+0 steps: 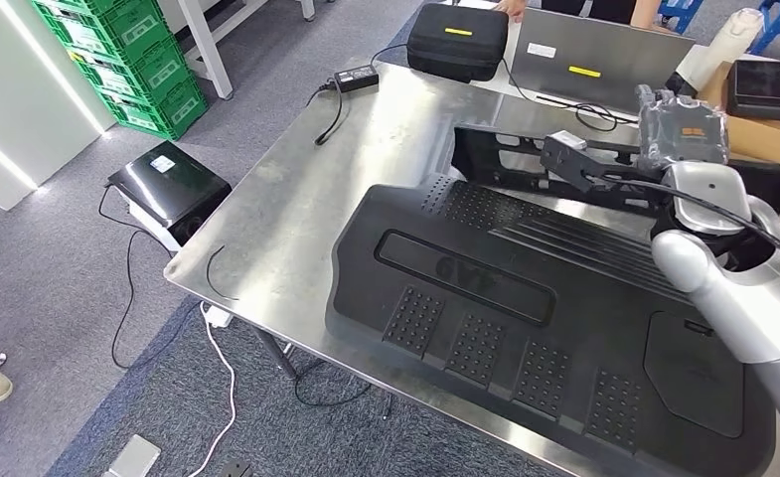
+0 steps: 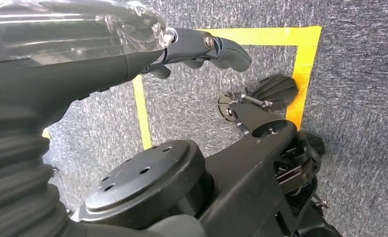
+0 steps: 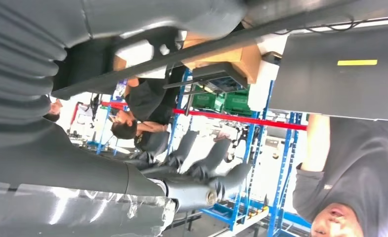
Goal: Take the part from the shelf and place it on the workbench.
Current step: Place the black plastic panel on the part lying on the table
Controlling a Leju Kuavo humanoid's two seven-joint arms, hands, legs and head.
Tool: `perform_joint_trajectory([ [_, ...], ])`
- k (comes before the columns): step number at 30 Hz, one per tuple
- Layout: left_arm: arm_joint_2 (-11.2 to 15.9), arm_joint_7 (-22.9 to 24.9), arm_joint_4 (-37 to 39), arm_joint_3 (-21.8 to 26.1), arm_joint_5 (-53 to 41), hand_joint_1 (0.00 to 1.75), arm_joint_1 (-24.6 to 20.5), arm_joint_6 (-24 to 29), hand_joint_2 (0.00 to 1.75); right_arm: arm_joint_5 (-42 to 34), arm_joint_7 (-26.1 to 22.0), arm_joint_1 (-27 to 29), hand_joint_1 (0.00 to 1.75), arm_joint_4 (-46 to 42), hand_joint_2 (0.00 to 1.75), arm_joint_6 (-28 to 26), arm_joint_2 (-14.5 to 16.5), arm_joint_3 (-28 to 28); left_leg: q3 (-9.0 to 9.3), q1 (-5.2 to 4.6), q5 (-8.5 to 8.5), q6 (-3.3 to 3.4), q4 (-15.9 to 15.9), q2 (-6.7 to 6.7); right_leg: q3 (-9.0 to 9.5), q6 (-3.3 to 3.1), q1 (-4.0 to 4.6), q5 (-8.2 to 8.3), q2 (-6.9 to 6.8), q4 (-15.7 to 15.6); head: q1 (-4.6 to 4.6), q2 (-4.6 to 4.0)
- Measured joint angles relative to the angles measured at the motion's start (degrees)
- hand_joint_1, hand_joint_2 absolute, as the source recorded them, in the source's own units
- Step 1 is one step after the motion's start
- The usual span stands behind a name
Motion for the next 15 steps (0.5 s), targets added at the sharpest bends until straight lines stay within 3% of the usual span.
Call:
perform_joint_trajectory([
  [13, 0.0, 0.4, 0.0, 0.0, -0.1, 0.00, 0.0, 0.0, 0.00, -1.1, 0.3, -1.3, 0.00, 0.0, 0.00, -0.4, -0.2, 3.4, 0.00, -0.14, -0.06, 0.04, 0.1, 0.01, 0.06, 0.07, -0.15, 0.08, -0.03, -0.1, -0.38, 0.00],
  [15, 0.1, 0.5, 0.0, 0.0, -0.1, 0.00, -0.1, 0.1, 0.00, -1.0, 0.4, -1.4, 0.00, 0.0, 0.00, -0.4, -0.3, 3.5, 0.22, -0.25, 0.02, 0.62, -0.2, 0.09, 0.41, 0.60, -0.44, 0.46, -0.13, -0.8, -0.62, 0.00],
])
